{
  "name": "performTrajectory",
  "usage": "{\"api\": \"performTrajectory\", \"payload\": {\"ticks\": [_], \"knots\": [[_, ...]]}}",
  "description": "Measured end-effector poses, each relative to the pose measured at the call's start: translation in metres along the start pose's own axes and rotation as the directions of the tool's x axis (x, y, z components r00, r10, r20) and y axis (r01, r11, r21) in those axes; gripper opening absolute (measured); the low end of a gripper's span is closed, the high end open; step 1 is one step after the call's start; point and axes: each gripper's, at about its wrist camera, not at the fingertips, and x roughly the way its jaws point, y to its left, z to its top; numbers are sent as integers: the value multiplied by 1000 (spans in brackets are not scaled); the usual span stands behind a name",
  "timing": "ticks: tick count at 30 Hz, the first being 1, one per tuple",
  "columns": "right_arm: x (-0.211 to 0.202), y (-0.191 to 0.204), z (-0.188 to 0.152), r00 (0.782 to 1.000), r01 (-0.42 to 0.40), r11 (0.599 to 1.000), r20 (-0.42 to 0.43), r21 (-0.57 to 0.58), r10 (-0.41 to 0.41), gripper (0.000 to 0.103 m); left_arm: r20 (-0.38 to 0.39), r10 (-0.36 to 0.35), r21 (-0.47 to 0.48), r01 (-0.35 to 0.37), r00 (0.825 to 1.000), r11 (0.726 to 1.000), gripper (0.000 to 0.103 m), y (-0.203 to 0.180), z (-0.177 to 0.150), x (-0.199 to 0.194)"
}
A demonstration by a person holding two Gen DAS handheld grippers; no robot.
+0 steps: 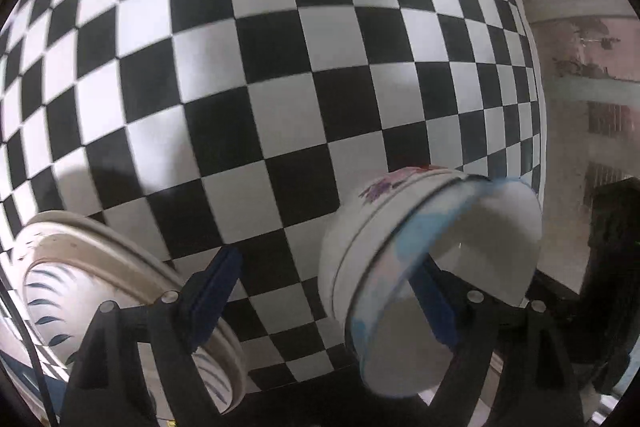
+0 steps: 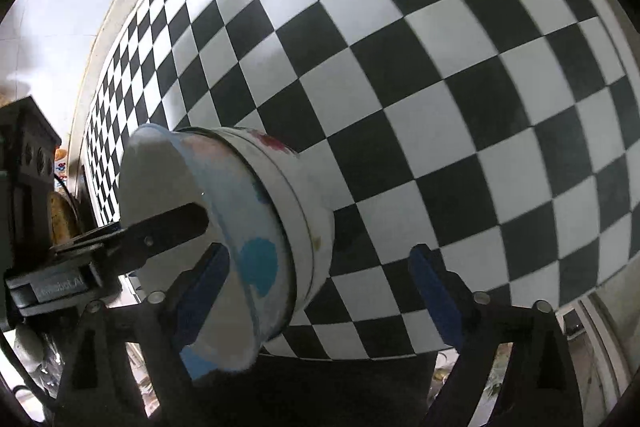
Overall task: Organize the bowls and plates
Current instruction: 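Grasp the bowl stack rim with both grippers and lift it, then carry the bowl stack with both grippers over the plate stack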
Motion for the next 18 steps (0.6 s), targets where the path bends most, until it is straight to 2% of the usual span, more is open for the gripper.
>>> {"api": "performTrajectory", "payload": {"ticks": [2,4,5,7,8,9,12,18], "knots": [[6,-3,2,1000,-13,1000,-13,7,13,78,-12,-12,0,12,1000,1000,83,1,2,6],[13,-5,4,999,-27,1000,-34,14,28,72,-21,-25,-2,25,999,1000,81,2,3,10],[16,-5,4,999,-36,999,-36,15,36,70,-27,-61,-7,61,998,998,78,3,3,13],[22,-7,4,995,-88,996,-47,29,89,65,-36,-129,-25,128,991,991,63,4,5,14],[25,-7,5,991,-118,992,-52,41,120,59,-44,-162,-29,161,986,987,59,3,4,15],[27,-7,6,988,-142,989,-54,50,145,59,-47,-179,-29,178,983,984,55,2,4,16],[28,-10,5,988,-144,988,-40,63,146,59,-27,-167,-24,167,986,986,55,0,2,13],[27,-19,0,983,-180,981,-16,68,181,51,2,-169,-14,169,986,986,55,2,-7,8]]}}
